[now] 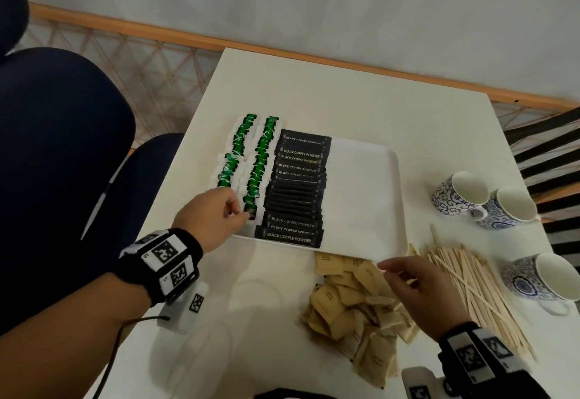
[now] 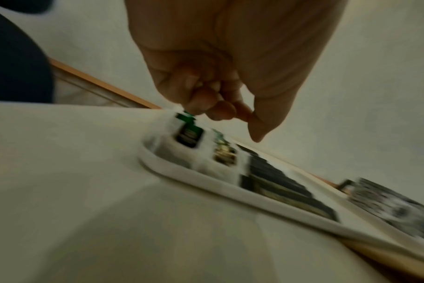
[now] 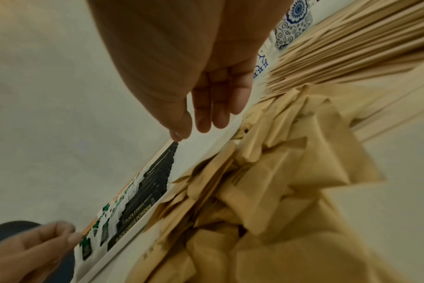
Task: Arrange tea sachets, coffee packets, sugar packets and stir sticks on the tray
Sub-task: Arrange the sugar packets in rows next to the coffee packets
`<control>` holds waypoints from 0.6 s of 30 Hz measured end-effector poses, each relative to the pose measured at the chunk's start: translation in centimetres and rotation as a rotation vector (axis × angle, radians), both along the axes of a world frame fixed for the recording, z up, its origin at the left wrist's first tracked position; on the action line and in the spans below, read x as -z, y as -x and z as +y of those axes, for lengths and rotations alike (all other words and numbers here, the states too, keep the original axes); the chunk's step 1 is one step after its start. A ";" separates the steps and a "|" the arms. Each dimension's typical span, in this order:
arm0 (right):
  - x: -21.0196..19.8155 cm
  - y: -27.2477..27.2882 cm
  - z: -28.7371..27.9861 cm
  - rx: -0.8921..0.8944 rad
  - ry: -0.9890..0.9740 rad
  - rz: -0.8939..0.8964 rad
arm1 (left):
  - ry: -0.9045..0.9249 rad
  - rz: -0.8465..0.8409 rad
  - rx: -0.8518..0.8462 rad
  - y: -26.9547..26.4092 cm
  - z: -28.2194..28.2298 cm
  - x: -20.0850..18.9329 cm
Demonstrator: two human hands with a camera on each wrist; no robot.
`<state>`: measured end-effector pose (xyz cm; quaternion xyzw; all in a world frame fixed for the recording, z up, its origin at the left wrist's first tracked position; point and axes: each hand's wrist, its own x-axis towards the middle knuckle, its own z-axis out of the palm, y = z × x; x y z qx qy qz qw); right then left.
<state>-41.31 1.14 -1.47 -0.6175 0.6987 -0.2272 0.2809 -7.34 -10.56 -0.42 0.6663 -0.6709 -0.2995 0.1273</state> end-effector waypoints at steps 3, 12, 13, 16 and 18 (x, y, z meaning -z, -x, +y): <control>0.0 0.2 0.7 -0.034 -0.042 0.113 | -0.079 0.033 0.323 3.4 2.1 -0.5; -2.2 0.2 3.1 -0.104 -0.375 0.411 | -0.045 -0.197 0.888 11.1 6.5 1.8; -2.2 0.2 3.3 -0.123 -0.413 0.428 | -0.043 -0.223 0.893 11.6 6.7 2.1; -1.8 -0.1 4.0 -0.154 -0.492 0.477 | -0.045 -0.280 0.897 12.5 7.1 3.0; -1.4 -0.3 4.2 -0.155 -0.488 0.473 | -0.047 -0.272 0.884 12.8 7.2 3.4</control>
